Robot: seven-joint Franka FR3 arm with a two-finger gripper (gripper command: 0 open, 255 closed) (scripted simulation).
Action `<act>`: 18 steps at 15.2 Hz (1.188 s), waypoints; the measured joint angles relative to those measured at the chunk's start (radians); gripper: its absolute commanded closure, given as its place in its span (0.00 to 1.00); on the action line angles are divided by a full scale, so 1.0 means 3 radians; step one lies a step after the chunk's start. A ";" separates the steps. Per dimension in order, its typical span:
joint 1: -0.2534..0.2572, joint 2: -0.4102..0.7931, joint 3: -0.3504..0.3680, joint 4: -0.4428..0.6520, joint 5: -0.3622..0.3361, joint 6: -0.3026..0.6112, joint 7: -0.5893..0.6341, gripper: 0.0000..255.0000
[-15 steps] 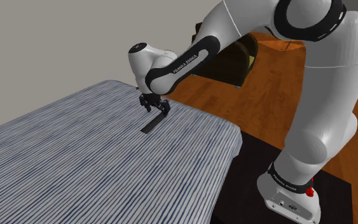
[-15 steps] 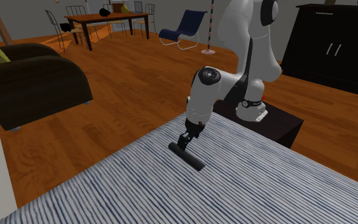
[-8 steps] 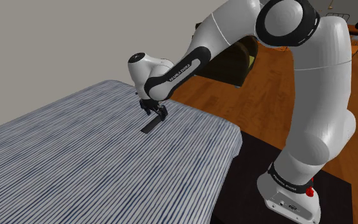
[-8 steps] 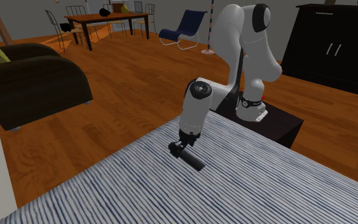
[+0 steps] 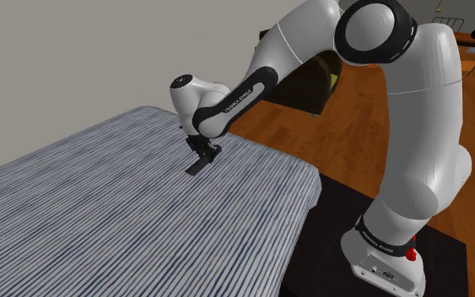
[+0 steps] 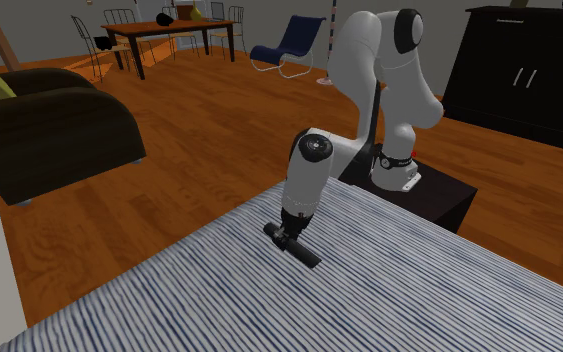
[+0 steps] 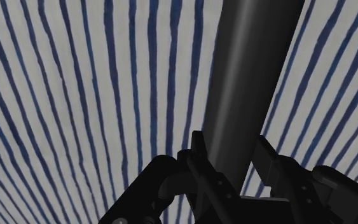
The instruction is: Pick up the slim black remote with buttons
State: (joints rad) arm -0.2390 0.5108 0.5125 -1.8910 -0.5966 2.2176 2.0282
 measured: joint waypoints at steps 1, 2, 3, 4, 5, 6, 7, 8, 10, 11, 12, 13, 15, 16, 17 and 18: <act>0.0002 0.0001 0.0000 0.0002 -0.0001 -0.0003 0.0001 1.00; 0.0001 0.0000 0.0000 0.0000 -0.0001 -0.0003 0.0002 1.00; 0.0000 0.0001 0.0001 0.0001 -0.0001 -0.0003 -0.0002 1.00; -0.0002 0.0001 0.0002 0.0001 0.0001 -0.0003 -0.0008 1.00; -0.0003 0.0002 0.0003 0.0004 0.0002 -0.0006 -0.0013 1.00; -0.0002 -0.0001 0.0002 -0.0001 0.0001 -0.0006 -0.0005 1.00; -0.0004 -0.0008 0.0006 -0.0006 0.0014 -0.0027 -0.0010 1.00; -0.0014 -0.0031 0.0016 -0.0015 0.0033 -0.0048 -0.0025 1.00; -0.0036 -0.0085 0.0038 -0.0017 0.0075 -0.0094 -0.0063 1.00; -0.0046 -0.0112 0.0049 -0.0011 0.0097 -0.0122 -0.0084 1.00; -0.0049 -0.0128 0.0059 0.0001 0.0114 -0.0147 -0.0097 1.00; -0.0064 -0.0165 0.0072 -0.0001 0.0141 -0.0174 -0.0123 1.00; -0.0078 -0.0220 0.0098 0.0016 0.0187 -0.0235 -0.0160 1.00; -0.0077 -0.0239 0.0110 0.0037 0.0208 -0.0271 -0.0173 1.00; -0.0084 -0.0270 0.0123 0.0040 0.0232 -0.0299 -0.0189 1.00; -0.0089 -0.0294 0.0134 0.0056 0.0254 -0.0333 -0.0208 1.00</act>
State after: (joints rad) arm -0.2656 0.4226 0.5528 -1.8742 -0.5203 2.1177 1.9658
